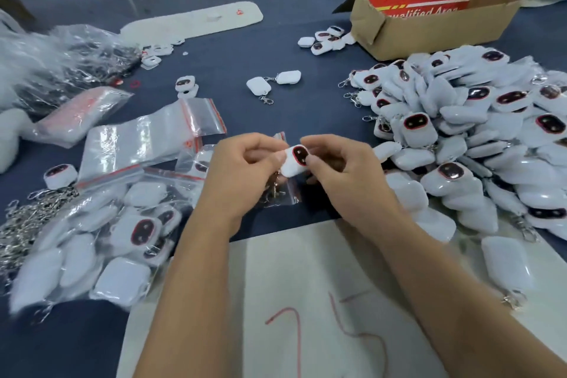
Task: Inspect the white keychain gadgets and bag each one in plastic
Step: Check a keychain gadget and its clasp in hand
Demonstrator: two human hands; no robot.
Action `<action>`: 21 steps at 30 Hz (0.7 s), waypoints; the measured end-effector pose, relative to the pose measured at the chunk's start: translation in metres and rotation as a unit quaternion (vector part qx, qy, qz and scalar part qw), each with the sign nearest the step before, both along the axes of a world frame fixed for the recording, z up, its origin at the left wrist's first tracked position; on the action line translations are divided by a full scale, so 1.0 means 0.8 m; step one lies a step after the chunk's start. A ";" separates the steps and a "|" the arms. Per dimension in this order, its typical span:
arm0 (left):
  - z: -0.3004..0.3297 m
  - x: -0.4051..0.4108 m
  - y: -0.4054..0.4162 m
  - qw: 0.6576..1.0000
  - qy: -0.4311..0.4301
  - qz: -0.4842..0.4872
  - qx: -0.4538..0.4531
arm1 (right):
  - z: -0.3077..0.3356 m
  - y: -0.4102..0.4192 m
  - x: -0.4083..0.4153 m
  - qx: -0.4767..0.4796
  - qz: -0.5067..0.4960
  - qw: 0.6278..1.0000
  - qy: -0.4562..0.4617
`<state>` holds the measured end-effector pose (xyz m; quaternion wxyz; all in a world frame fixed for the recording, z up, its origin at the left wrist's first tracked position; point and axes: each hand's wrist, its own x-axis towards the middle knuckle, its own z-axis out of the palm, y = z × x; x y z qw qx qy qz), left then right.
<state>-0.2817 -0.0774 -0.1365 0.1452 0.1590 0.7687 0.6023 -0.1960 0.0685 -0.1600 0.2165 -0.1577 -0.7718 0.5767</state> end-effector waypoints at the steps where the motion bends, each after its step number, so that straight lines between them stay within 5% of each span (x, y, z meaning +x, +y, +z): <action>1: -0.001 0.004 -0.004 1.000 -0.013 -0.003 0.022 | -0.003 -0.001 0.002 -0.017 0.005 1.000 0.026; 8: 0.006 0.015 -0.010 0.986 -0.124 -0.092 0.069 | -0.005 0.008 0.004 -0.095 0.004 0.993 0.070; 21: -0.001 0.012 -0.011 0.974 -0.165 -0.116 0.099 | -0.005 0.011 0.003 -0.125 0.026 0.991 0.043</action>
